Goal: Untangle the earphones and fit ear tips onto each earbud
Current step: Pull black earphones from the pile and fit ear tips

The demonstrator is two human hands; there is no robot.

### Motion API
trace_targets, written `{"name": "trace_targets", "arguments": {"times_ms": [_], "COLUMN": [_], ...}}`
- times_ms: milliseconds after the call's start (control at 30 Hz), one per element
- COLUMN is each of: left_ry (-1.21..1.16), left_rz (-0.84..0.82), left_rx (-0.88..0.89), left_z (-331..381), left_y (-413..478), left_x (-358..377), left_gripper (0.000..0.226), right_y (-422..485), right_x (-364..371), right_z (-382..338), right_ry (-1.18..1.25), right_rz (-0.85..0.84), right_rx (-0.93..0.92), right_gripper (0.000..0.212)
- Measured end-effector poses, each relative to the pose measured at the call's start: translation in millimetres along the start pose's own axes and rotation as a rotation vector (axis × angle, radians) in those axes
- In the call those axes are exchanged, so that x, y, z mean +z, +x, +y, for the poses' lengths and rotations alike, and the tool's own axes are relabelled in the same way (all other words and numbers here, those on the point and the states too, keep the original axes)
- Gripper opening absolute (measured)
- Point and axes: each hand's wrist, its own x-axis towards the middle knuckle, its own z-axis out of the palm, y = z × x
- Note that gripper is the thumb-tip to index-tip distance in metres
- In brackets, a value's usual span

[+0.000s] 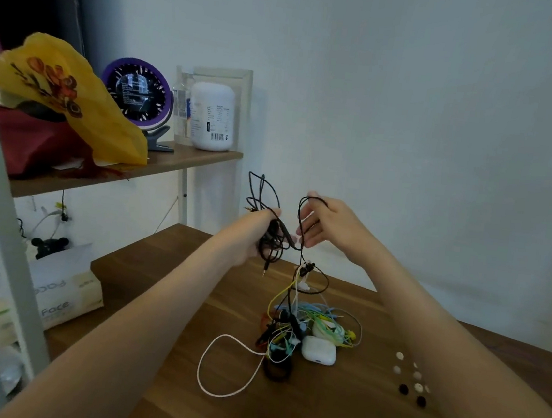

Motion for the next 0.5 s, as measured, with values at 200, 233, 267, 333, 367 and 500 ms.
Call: {"name": "trace_targets", "arguments": {"times_ms": [200, 233, 267, 333, 367, 500], "left_ry": [0.008, 0.002, -0.005, -0.032, -0.052, -0.101], "left_rz": [-0.055, -0.066, -0.076, -0.089, -0.091, -0.067], "left_rx": [0.049, 0.061, 0.069, 0.072, 0.073, 0.048], "left_z": [-4, -5, -7, -9, -11, -16], "left_y": [0, 0, 1, 1, 1, 2], "left_x": [17, 20, 22, 25, 25, 27], "left_gripper": [0.032, 0.033, 0.035, 0.039, 0.04, 0.038], "right_y": [-7, -8, -8, -9, -9, -10], "right_x": [-4, -5, -6, -9, -9, -4], "right_z": [12, 14, 15, 19, 21, 31], "right_ry": [-0.148, -0.138, -0.127, -0.102, -0.07, 0.023], "right_rz": [-0.074, -0.067, -0.054, -0.021, -0.005, 0.029], "right_rx": [-0.103, -0.112, -0.119, -0.127, -0.132, -0.146], "right_gripper": [0.02, 0.024, 0.026, 0.025, 0.021, 0.024]}}
